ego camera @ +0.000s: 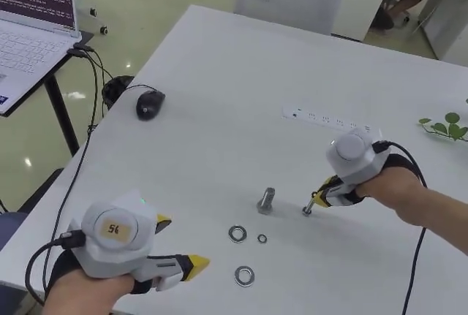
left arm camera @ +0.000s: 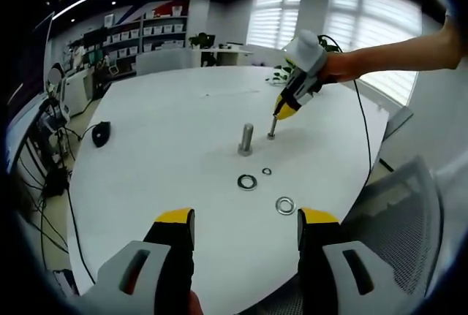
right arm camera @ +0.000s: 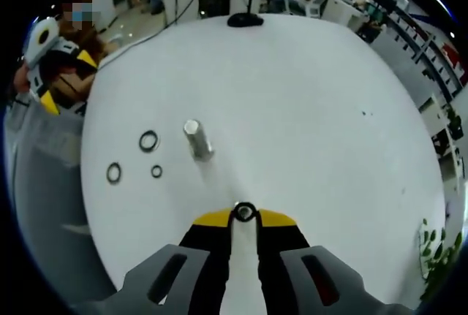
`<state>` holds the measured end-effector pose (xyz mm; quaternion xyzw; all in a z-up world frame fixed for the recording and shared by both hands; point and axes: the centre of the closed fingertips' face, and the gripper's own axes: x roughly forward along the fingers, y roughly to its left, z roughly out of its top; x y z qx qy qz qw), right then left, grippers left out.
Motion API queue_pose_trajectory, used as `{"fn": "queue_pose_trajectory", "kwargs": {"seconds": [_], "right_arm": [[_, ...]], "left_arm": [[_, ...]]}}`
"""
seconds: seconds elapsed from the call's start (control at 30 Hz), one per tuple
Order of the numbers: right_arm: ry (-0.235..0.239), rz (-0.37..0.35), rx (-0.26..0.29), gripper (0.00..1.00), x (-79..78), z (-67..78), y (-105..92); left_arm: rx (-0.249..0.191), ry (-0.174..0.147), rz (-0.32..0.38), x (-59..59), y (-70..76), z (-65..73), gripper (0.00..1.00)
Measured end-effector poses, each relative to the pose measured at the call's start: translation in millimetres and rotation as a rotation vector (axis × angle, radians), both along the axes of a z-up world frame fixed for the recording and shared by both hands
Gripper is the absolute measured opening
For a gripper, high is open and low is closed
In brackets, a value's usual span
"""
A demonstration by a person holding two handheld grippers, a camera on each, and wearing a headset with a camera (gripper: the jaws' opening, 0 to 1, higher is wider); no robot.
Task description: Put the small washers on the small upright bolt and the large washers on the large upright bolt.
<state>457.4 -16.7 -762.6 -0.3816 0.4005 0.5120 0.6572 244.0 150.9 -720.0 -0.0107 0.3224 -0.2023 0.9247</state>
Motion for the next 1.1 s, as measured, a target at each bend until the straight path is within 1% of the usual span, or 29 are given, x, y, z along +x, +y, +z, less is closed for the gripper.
{"fn": "queue_pose_trajectory", "kwargs": {"seconds": [0.17, 0.37, 0.63, 0.93, 1.07, 1.1], "right_arm": [[-0.004, 0.018, -0.024, 0.13, 0.0, -4.3, -2.1], [-0.001, 0.013, -0.022, 0.13, 2.3, -4.2, -0.9], [0.003, 0.022, -0.033, 0.13, 1.4, -8.2, -0.6], [0.024, 0.017, -0.046, 0.13, 0.9, -19.9, 0.3], [0.033, 0.009, -0.052, 0.13, -0.3, -26.9, -0.6], [0.036, 0.005, -0.055, 0.13, 0.1, -30.7, -1.2]], "left_arm": [[-0.001, 0.001, -0.001, 0.4, 0.2, -0.5, 0.56], [0.001, 0.001, -0.002, 0.9, 0.3, -0.3, 0.56], [0.0, 0.004, 0.001, 0.3, 0.3, -1.3, 0.56], [-0.001, 0.009, 0.001, -1.7, -0.8, -2.8, 0.56], [0.0, 0.012, 0.004, -2.7, 1.2, -3.4, 0.56], [0.002, 0.013, 0.006, -2.9, 2.0, -3.6, 0.56]]}}
